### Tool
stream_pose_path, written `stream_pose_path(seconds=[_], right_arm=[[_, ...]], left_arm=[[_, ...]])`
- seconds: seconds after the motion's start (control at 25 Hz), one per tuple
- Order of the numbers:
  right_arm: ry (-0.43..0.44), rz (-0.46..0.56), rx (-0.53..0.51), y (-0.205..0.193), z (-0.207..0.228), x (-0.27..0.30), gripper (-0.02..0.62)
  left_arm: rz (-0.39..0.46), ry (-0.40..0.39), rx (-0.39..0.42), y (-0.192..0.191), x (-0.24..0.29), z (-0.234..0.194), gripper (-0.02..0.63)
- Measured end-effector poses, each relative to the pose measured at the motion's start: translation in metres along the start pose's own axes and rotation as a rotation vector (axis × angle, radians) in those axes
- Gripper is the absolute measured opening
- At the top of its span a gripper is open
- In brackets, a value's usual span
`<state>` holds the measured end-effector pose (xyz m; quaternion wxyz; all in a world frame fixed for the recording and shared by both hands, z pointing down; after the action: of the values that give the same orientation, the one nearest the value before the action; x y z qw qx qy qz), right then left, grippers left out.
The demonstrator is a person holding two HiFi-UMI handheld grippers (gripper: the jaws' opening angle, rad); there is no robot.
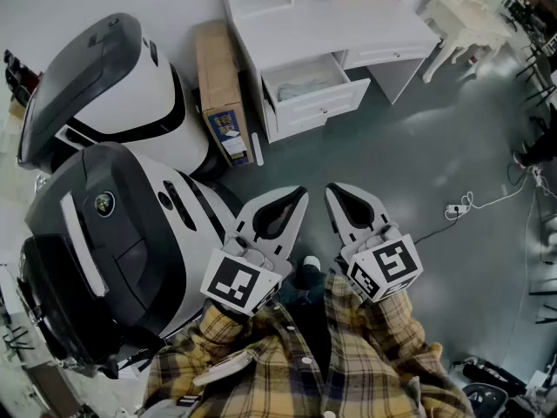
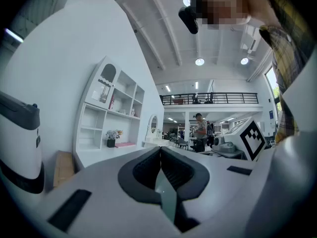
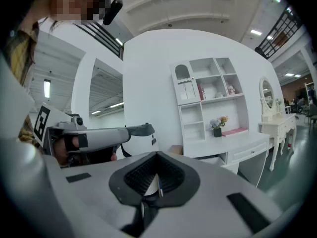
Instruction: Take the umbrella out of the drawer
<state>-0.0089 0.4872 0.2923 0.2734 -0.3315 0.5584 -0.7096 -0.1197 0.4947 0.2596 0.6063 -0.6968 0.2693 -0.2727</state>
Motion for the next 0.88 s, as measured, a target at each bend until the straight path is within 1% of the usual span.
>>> stream_pose_path(seconds=[0.28,0.4,0.64,0.88], right_arm=[[-0.002,0.009,0.003,0.004,-0.003,0.011,0.017],[-0.016,0.011,-0.001,0.003,-0.005,0.016,0.017],[-0.037,0.0,-0.01,0.003,-0.01,0.029,0.017],[-0.05,-0.019,-0.003,-0.004,-0.015,0.041,0.017]], left_arm=[[0.005,-0.004,-0.008,0.001,-0.001,-0.013,0.02],[0.011,-0.01,-0.01,0.001,-0.004,-0.021,0.02],[0.016,-0.007,-0.031,-0.004,-0.015,-0.037,0.02],[0.005,-0.008,-0.049,-0.01,-0.023,-0.049,0.02]])
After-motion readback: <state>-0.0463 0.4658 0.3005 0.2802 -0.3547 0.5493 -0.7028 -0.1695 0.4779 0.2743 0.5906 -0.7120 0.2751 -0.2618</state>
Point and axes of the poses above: the fingertips, and each gripper's own axes: x forward along the fingers, z to its right, y out of its top, the point moved 5 cm from there along -x, backward along the fingers, and after that the axes turned 4 degrees about y, right-handed, at the moved point
